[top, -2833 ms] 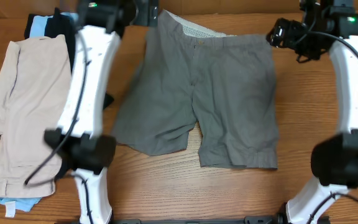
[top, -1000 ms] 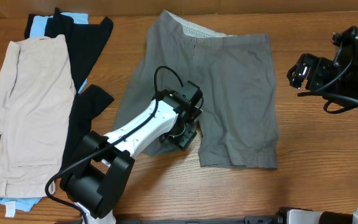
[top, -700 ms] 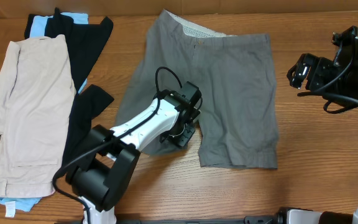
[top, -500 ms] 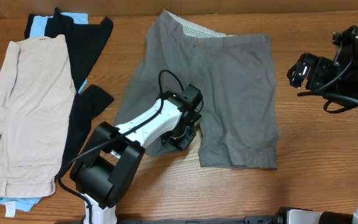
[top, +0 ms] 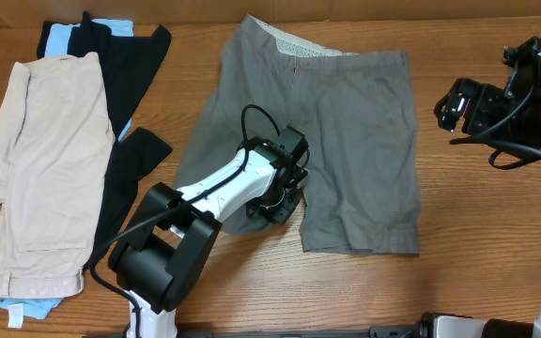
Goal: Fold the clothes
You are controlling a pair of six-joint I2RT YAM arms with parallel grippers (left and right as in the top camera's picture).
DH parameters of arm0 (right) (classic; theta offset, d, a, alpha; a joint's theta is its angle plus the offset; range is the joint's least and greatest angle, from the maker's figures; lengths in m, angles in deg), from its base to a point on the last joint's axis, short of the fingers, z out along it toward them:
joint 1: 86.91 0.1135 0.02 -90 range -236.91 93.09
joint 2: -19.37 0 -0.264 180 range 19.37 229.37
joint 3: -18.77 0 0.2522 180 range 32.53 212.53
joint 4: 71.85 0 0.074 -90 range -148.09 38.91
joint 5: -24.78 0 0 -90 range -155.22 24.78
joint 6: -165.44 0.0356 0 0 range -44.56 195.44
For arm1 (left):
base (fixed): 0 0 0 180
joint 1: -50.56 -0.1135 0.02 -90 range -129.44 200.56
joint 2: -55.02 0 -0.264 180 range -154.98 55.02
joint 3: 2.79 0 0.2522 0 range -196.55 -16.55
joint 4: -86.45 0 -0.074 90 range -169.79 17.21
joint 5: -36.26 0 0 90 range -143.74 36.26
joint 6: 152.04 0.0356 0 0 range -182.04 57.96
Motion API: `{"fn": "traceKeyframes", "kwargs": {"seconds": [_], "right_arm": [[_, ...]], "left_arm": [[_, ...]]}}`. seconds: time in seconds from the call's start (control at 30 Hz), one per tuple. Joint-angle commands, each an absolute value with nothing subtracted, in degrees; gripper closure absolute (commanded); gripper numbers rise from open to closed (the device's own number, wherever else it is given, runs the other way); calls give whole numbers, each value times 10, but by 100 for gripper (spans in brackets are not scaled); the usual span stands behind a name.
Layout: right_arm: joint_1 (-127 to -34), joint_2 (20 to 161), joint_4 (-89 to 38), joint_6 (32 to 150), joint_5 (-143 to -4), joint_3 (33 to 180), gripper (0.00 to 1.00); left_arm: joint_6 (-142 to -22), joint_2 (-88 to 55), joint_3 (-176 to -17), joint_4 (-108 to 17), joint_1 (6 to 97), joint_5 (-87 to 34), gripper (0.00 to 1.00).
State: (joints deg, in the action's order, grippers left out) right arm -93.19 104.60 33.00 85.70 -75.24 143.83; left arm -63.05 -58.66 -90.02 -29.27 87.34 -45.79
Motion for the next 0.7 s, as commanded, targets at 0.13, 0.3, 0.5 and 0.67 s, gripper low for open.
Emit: {"fn": "traceKeyframes", "kwargs": {"seconds": [0.13,0.3,0.5,0.67], "right_arm": [[-930,1043,326,855,-746,1438,0],[-930,1043,324,855,-746,1438,0],[-930,1043,324,855,-737,1438,0],[-930,1043,320,855,-738,1438,0]], "left_arm": [[-622,-624,-918,-254,885,-436,96],[-622,-623,-1015,-136,885,-436,96],[-615,-623,-1156,38,886,-402,96],[-615,-623,-1172,79,899,-387,91]]}}
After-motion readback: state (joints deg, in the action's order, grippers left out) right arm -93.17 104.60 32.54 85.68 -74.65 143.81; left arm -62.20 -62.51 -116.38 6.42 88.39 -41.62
